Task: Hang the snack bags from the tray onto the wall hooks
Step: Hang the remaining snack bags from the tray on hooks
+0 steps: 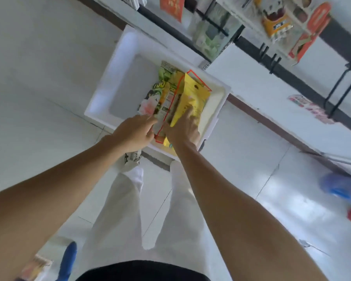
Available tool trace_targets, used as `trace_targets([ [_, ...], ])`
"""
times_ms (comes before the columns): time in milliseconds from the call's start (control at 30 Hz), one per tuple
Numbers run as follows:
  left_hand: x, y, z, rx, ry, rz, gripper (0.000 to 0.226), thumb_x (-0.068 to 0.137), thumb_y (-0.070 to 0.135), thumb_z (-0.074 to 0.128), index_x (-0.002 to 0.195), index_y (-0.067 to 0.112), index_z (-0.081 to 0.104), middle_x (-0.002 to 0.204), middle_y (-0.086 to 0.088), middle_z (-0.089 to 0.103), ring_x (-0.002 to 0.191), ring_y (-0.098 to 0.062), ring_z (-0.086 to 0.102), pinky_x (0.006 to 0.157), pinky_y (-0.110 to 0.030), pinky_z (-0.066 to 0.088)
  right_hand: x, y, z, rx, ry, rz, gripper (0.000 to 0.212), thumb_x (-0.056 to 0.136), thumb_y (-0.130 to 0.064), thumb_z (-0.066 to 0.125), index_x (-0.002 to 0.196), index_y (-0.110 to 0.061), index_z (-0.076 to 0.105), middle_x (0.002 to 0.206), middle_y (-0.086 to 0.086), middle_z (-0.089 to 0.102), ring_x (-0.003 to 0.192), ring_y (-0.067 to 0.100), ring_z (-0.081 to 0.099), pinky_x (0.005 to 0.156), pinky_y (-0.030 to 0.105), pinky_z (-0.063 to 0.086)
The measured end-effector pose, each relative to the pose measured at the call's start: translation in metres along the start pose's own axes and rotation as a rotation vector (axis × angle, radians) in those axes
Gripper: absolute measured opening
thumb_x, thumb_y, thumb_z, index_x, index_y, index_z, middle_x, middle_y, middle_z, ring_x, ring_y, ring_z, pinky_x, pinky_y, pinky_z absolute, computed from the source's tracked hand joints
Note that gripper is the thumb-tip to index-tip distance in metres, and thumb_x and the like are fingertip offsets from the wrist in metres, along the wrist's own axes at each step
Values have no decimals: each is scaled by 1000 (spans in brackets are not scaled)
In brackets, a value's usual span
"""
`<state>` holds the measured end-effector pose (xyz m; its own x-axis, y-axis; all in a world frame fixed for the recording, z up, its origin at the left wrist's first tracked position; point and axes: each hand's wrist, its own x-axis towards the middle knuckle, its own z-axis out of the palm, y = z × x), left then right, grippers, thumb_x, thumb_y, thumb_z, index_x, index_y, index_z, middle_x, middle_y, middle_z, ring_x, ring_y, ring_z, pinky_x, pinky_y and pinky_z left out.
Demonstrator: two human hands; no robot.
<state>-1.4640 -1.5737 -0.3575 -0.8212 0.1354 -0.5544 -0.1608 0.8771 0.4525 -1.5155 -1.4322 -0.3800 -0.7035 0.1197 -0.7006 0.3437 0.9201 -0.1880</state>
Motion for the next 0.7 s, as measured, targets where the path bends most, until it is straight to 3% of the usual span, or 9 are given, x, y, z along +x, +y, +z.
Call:
trace_targets([
  [100, 18, -4, 8, -47, -47, 57, 34, 97, 16, 49, 131, 16, 57, 114, -7, 67, 102, -27, 65, 79, -38, 53, 4, 1, 22, 55, 104, 81, 98, 89, -47, 66, 158, -24, 0, 159, 16, 21, 125, 43, 50, 91, 46, 49],
  [167, 23, -10, 9, -115, -89, 70, 27, 100, 19, 44, 122, 11, 57, 102, -8, 67, 93, -28, 67, 75, -43, 55, 2, 8, 28, 80, 154, 84, 93, 92, -37, 63, 158, -25, -1, 160, 12, 22, 120, 42, 52, 88, 47, 49],
  [267, 22, -23, -2, -107, -178, 130, 33, 104, 23, 40, 132, 12, 54, 119, -10, 66, 99, -25, 67, 82, -45, 56, -5, 17, 27, 120, 275, 53, 87, 90, -14, 59, 158, -25, 6, 150, 8, 41, 107, 37, 59, 77, 42, 45],
  [400, 10, -26, -19, 34, -241, 224, 41, 105, 25, 37, 144, 14, 44, 136, -9, 57, 118, -25, 58, 94, -42, 50, -23, 24, 24, 160, 395, -18, 80, 83, 1, 56, 154, -19, 26, 129, 6, 58, 97, 31, 59, 69, 32, 36],
  [533, 11, -21, -29, 1, -237, 216, 39, 105, 28, 35, 142, 17, 43, 137, -8, 55, 118, -25, 57, 92, -47, 50, -29, 34, 19, 250, 416, 27, 52, 82, 4, 56, 132, -10, 50, 117, 10, 63, 99, 35, 61, 75, 37, 45],
  [700, 8, -14, -35, -9, -206, 155, 43, 104, 26, 36, 146, 17, 41, 146, -7, 48, 128, -27, 51, 98, -46, 46, -42, 40, -4, 378, 344, 66, 24, 84, -5, 57, 108, -9, 55, 98, 6, 64, 86, 30, 57, 66, 31, 34],
])
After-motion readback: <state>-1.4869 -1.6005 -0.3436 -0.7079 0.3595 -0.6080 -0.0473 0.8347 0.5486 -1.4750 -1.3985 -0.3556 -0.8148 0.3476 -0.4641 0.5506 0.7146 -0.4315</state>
